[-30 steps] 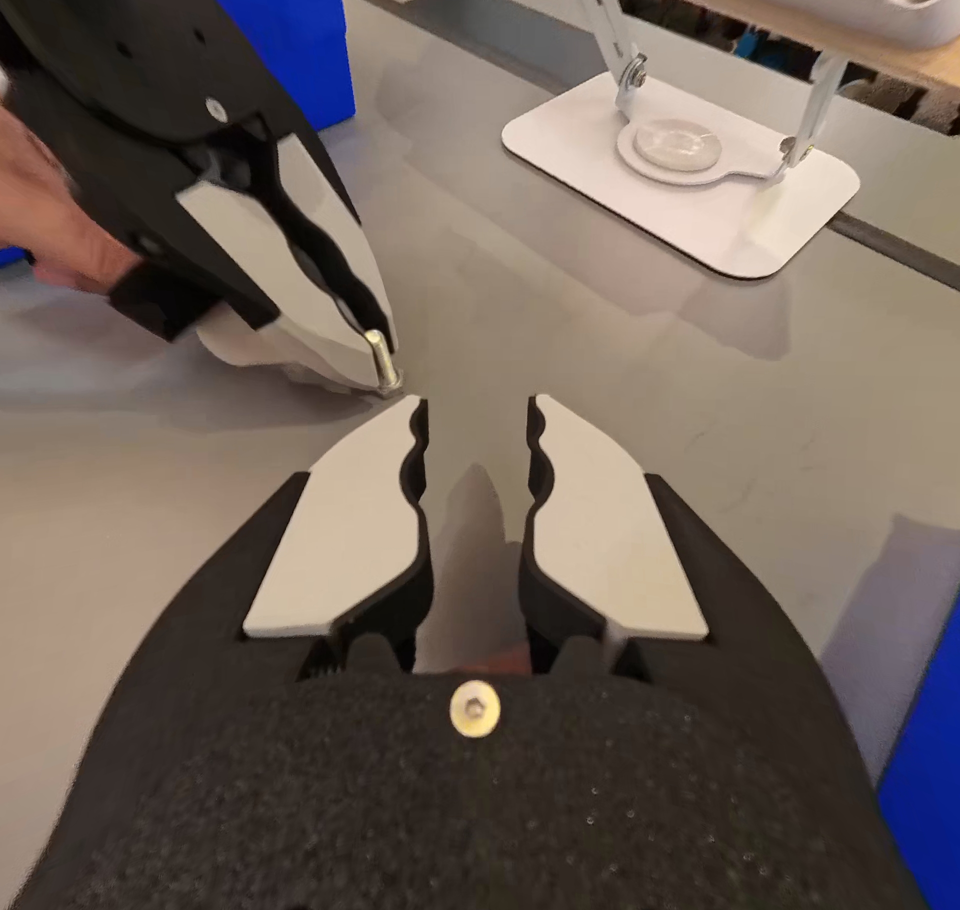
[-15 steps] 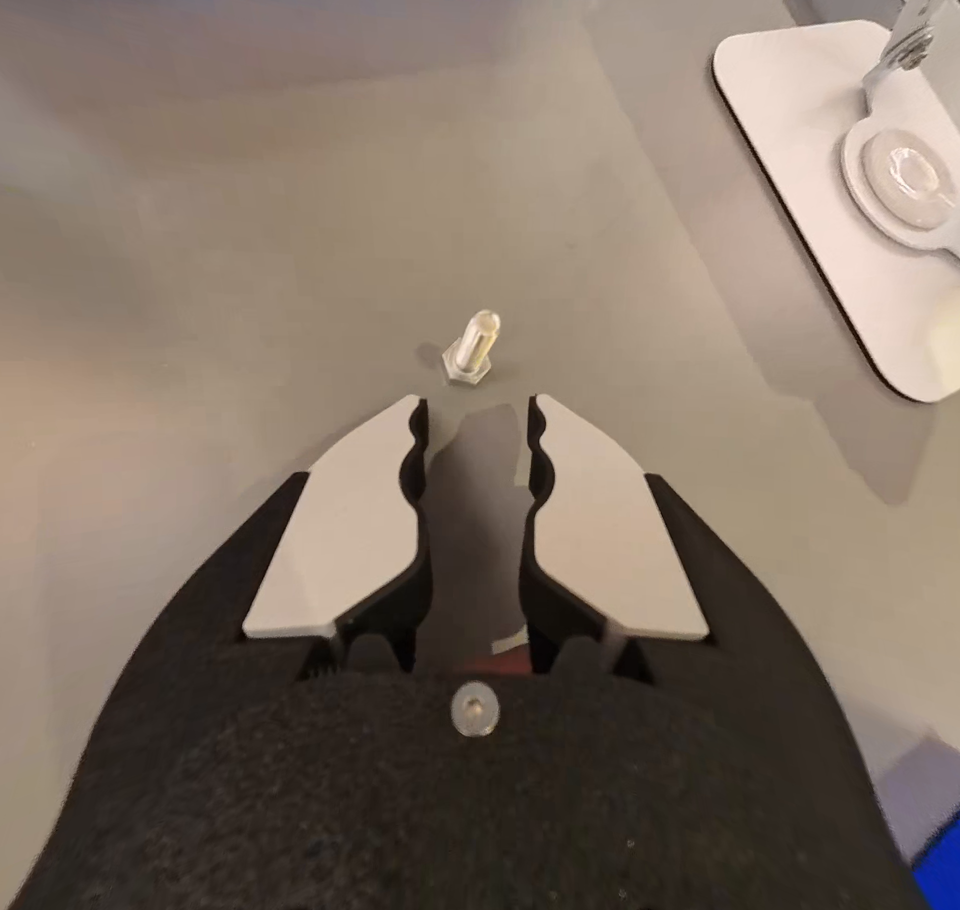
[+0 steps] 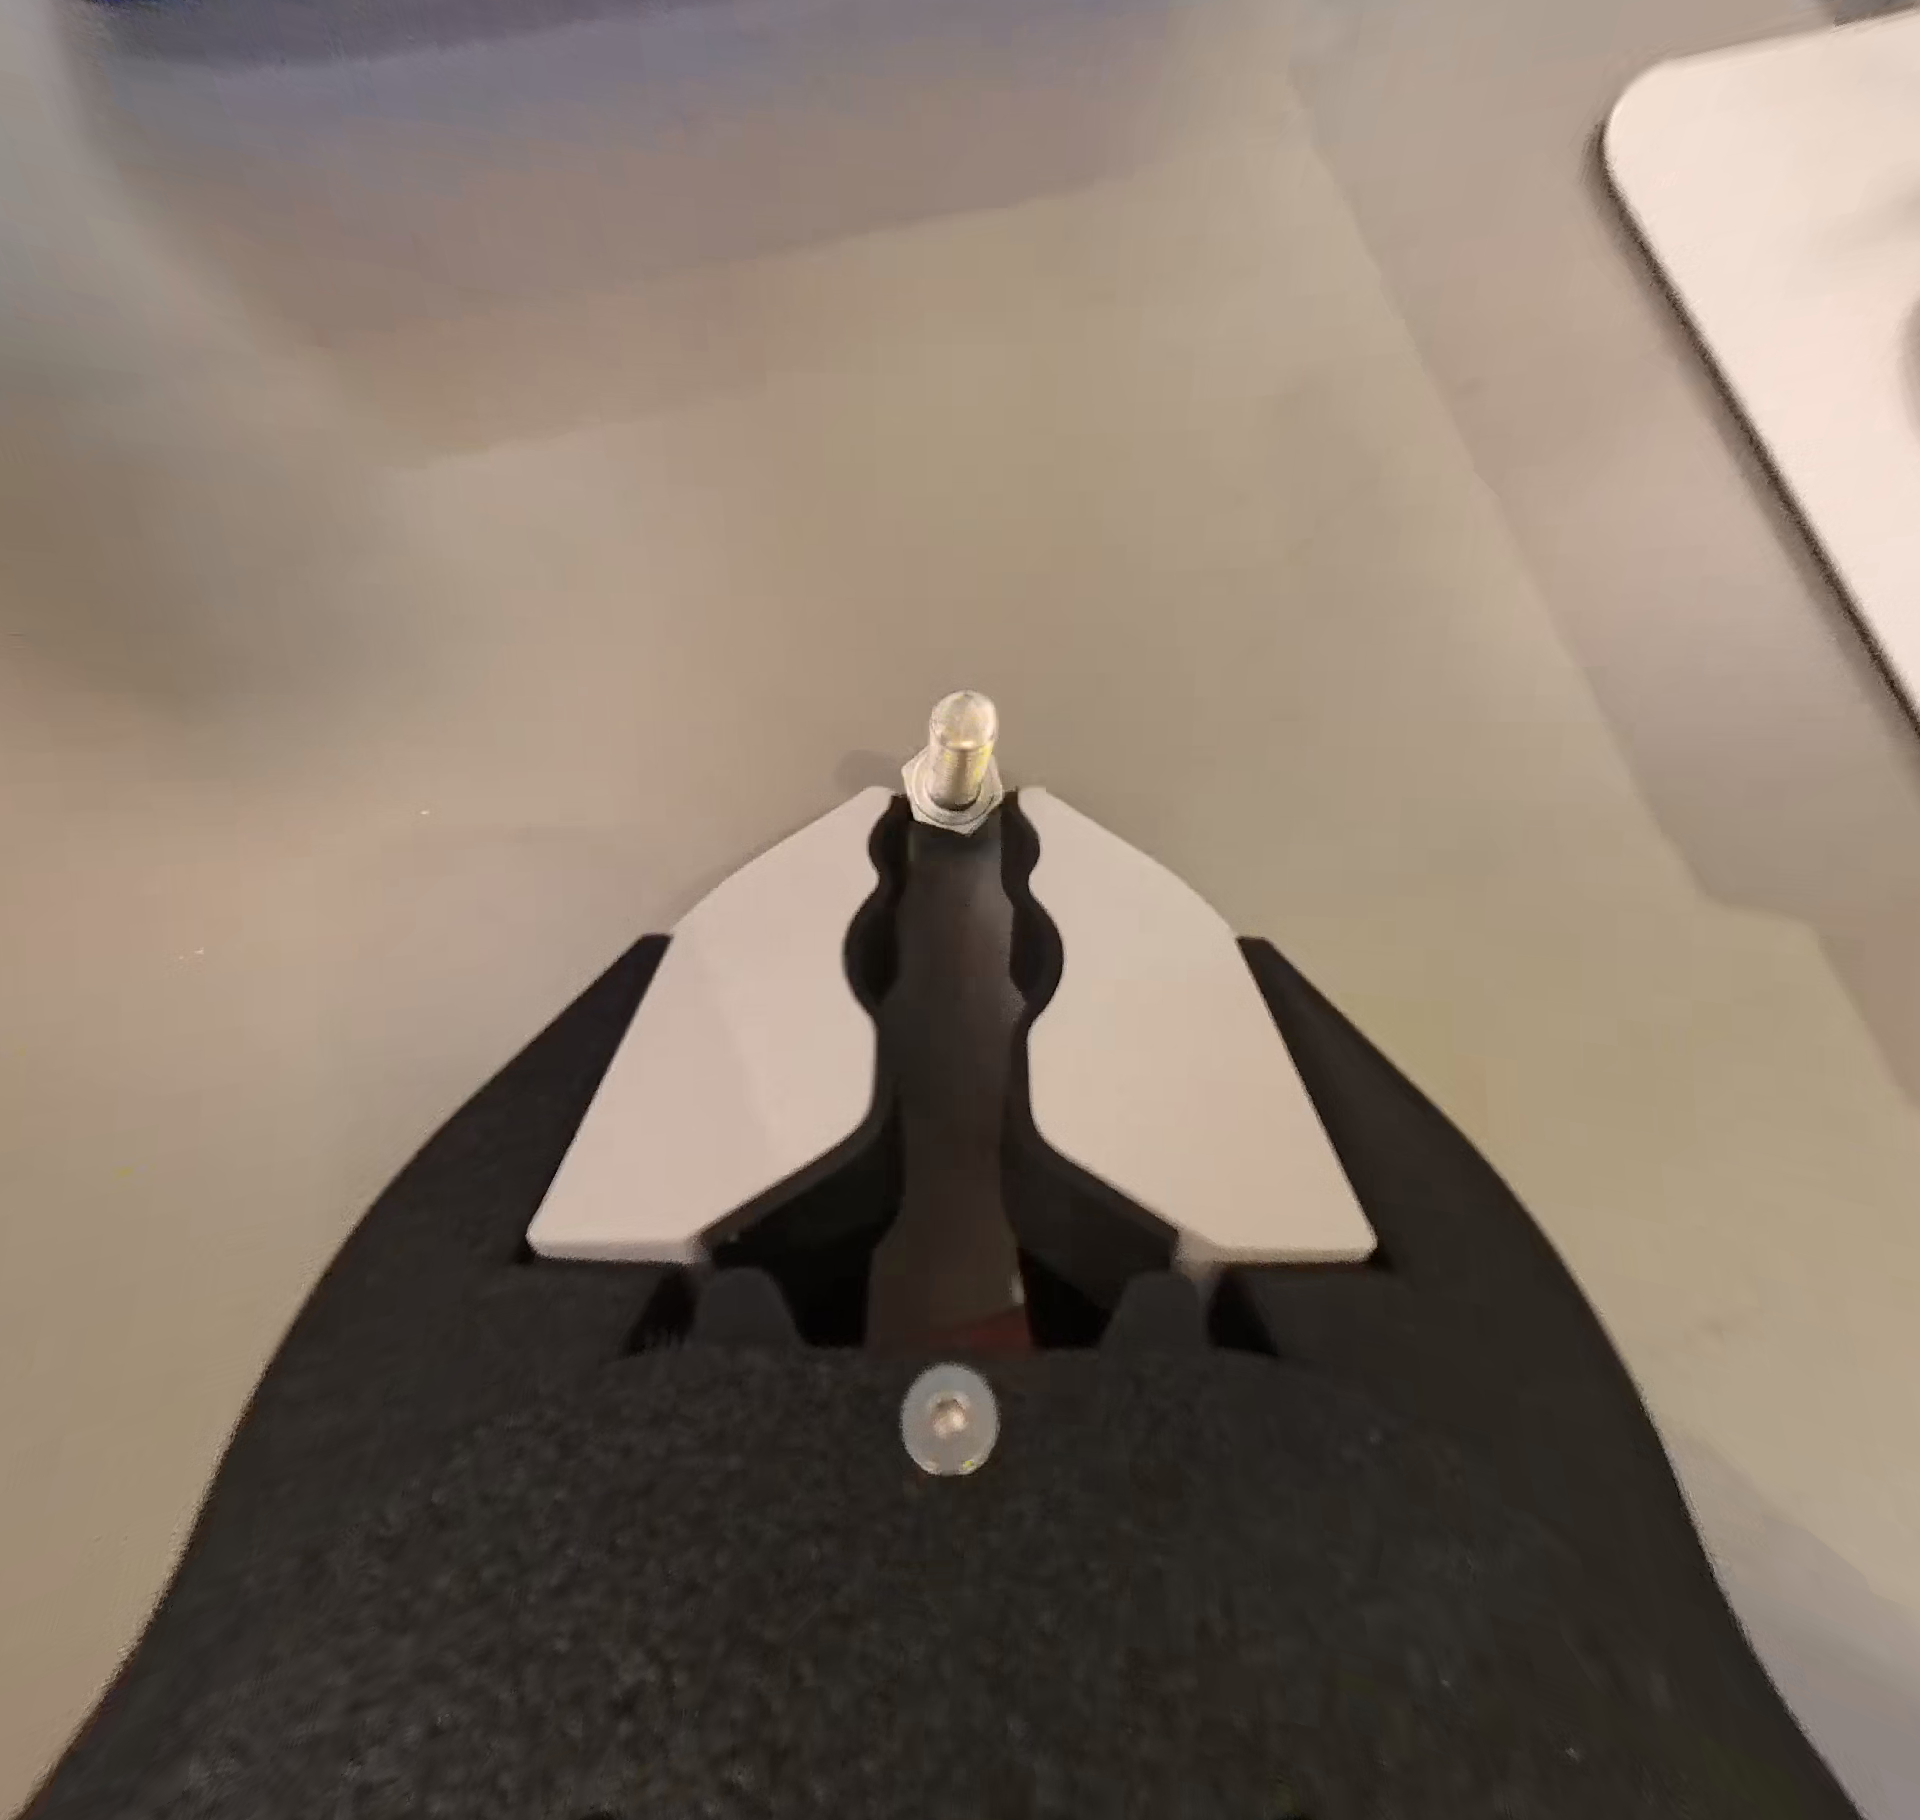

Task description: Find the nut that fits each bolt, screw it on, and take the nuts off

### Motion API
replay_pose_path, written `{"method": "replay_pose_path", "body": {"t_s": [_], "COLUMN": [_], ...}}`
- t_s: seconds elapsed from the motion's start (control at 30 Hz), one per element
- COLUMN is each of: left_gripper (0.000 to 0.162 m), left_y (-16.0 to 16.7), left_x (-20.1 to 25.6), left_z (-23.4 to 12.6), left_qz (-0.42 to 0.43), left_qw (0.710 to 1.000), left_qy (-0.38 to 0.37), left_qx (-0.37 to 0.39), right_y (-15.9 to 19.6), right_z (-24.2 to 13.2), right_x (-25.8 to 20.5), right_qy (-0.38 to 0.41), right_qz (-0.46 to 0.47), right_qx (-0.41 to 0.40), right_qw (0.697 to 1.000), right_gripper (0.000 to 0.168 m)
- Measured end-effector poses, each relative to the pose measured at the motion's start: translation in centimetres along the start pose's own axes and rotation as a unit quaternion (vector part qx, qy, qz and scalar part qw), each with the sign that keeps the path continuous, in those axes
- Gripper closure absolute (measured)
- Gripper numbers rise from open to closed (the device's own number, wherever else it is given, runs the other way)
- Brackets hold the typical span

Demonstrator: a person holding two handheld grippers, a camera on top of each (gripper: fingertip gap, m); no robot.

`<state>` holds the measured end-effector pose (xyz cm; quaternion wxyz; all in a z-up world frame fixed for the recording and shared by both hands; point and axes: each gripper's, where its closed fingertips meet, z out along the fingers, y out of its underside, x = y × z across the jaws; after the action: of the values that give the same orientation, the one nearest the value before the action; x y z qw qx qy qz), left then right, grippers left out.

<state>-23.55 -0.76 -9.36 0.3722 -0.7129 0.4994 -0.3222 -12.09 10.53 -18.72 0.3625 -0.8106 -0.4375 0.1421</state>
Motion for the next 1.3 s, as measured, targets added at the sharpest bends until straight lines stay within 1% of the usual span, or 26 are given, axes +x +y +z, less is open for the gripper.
{"method": "replay_pose_path", "body": {"t_s": [0.1, 0.17, 0.27, 0.37, 0.43, 0.5, 0.53, 0.63, 0.73, 0.87, 1.0, 1.17, 1.23, 1.3], "left_gripper": [0.128, 0.128, 0.128, 0.128, 0.128, 0.128, 0.127, 0.128, 0.128, 0.128, 0.127, 0.128, 0.128, 0.128], "left_y": [-0.2, -0.1, 0.1, 0.2, 0.4, 0.7, 0.8, 0.9, 1.1, 0.8, 0.6, 0.0, 0.1, 0.5], "left_x": [-0.7, -1.1, -1.6, -1.6, -1.4, -1.2, -1.2, -0.9, -0.9, -0.8, -0.8, -0.3, -0.5, -0.8], "left_z": [-0.2, -0.3, -0.3, 0.0, 0.5, 1.2, 1.5, 2.2, 2.6, 1.9, 1.5, 2.1, 2.6, 2.9], "left_qz": [-0.012, -0.015, -0.013, -0.025, -0.032, -0.033, -0.033, -0.034, -0.034, -0.017, -0.016, -0.053, -0.059, -0.060], "left_qw": [1.000, 1.000, 1.000, 0.999, 0.999, 0.999, 0.999, 0.999, 0.999, 1.000, 1.000, 0.998, 0.998, 0.998], "left_qy": [-0.008, -0.015, -0.024, -0.016, -0.008, -0.004, -0.004, 0.001, -0.001, -0.011, -0.013, 0.024, 0.022, 0.017], "left_qx": [0.010, 0.012, 0.011, 0.012, 0.008, 0.001, -0.005, -0.009, -0.015, -0.010, -0.002, 0.017, 0.014, 0.003], "right_y": [-0.5, -0.8, -1.4, -1.5, -2.5, -3.7, -4.1, -4.4, -3.4, -2.6, -2.6, -3.5, -4.0, -3.8], "right_z": [-1.5, -3.4, -6.1, -7.3, -7.9, -8.7, -8.9, -8.8, -7.7, -6.9, -6.7, -7.0, -7.2, -6.9], "right_x": [-1.2, -1.8, -2.3, -2.5, -2.5, -3.6, -3.8, -4.2, -3.6, -3.1, -3.1, -5.4, -6.3, -6.4], "right_qy": [-0.004, 0.007, 0.000, -0.033, -0.038, -0.063, -0.062, -0.051, -0.020, 0.006, 0.010, -0.037, -0.055, -0.053], "right_qz": [-0.017, -0.043, -0.048, -0.032, -0.020, -0.019, -0.025, -0.044, -0.062, -0.075, -0.079, -0.096, -0.103, -0.107], "right_qx": [0.020, 0.030, 0.058, 0.080, 0.109, 0.135, 0.144, 0.146, 0.107, 0.079, 0.077, 0.107, 0.120, 0.109], "right_qw": [1.000, 0.999, 0.997, 0.996, 0.993, 0.989, 0.987, 0.987, 0.992, 0.994, 0.994, 0.989, 0.986, 0.987], "right_gripper": [0.151, 0.151, 0.151, 0.151, 0.151, 0.151, 0.151, 0.151, 0.151, 0.151, 0.151, 0.151, 0.151, 0.151]}}
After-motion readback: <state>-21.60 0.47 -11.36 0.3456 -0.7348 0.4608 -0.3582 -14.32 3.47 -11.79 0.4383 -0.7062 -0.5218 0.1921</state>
